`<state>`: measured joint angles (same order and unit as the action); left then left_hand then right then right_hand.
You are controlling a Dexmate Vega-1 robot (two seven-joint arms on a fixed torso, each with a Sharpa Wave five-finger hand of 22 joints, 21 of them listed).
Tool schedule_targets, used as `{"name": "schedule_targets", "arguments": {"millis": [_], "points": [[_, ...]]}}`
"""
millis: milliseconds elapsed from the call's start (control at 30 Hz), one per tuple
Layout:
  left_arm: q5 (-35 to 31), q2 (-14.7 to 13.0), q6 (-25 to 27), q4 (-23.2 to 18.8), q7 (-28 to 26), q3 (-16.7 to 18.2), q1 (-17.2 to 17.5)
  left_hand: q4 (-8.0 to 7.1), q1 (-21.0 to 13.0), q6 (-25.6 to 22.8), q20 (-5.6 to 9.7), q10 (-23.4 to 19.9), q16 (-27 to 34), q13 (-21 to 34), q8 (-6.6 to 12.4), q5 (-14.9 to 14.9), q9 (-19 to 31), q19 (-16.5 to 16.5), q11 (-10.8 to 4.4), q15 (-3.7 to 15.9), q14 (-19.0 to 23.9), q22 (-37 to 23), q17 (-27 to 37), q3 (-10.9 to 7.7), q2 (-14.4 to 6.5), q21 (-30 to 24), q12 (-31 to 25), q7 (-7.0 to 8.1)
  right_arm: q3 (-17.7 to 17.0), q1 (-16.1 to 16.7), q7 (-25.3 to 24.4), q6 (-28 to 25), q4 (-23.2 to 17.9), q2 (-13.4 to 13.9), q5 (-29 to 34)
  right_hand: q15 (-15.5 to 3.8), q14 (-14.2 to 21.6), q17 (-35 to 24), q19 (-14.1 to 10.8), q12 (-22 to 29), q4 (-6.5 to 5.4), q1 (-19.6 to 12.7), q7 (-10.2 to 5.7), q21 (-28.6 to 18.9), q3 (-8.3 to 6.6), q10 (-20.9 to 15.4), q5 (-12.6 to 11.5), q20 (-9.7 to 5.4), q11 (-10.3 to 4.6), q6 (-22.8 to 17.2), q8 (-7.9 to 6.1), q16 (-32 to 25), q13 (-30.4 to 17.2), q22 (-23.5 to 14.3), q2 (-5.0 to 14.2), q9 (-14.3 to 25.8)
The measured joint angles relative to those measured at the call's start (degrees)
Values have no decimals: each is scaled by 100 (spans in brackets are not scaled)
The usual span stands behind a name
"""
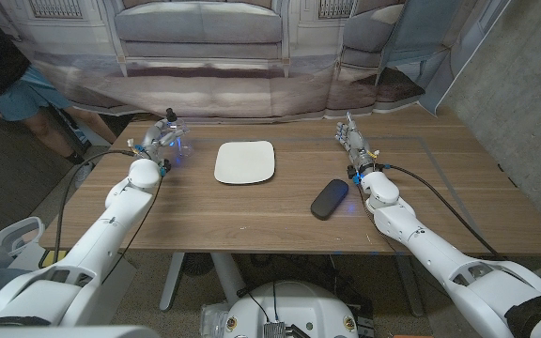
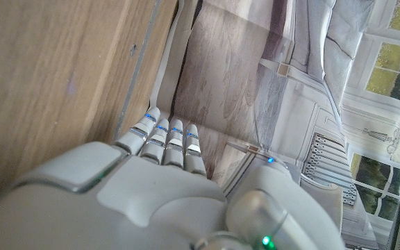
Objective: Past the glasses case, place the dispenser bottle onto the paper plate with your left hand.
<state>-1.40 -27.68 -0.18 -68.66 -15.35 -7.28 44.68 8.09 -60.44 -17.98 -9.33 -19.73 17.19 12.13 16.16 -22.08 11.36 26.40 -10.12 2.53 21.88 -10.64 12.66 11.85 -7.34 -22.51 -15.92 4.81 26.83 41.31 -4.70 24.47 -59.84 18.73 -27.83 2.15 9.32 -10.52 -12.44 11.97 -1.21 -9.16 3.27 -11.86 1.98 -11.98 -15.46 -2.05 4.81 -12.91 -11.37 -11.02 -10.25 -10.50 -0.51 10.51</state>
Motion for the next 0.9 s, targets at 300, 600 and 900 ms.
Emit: {"name": "schedule_targets", "arguments": {"millis": [300, 600, 900], "points": [[75, 22, -9, -97, -71, 92, 91, 100, -39, -110, 55, -154, 0, 42, 42, 129, 25, 131, 8, 7, 175, 6, 54, -162, -38, -41, 0, -30, -3, -1, 25, 0, -34, 10, -9, -21, 20, 0, -22, 0, 0, 0, -20, 0, 0, -52, 0, -22, 10, -20, 0, 0, 0, 0, 0, 0], [160, 46, -25, -191, -111, 163, 169, 108, -144, -182, 74, -257, 67, 81, 82, 281, 25, 236, 25, -4, 293, 12, 111, -247, -51, -61, 0, -61, -3, -2, 43, -20, -73, 21, -15, 11, 52, 0, -21, 0, 0, 0, -20, 0, 0, -51, 0, -22, 10, -20, 0, 0, 0, -5, 0, 0], [191, 65, -26, -301, -133, 183, 221, 131, -160, -195, 74, -265, 67, 108, 88, 390, 25, 254, 19, -2, 352, 12, 133, -270, -36, -61, 0, -52, -12, 4, 47, -40, -115, 44, -26, 11, 52, 0, -21, 0, 0, -30, -20, 0, 0, -51, 0, -21, 10, -20, 0, 0, 0, -32, 31, 0]]}}
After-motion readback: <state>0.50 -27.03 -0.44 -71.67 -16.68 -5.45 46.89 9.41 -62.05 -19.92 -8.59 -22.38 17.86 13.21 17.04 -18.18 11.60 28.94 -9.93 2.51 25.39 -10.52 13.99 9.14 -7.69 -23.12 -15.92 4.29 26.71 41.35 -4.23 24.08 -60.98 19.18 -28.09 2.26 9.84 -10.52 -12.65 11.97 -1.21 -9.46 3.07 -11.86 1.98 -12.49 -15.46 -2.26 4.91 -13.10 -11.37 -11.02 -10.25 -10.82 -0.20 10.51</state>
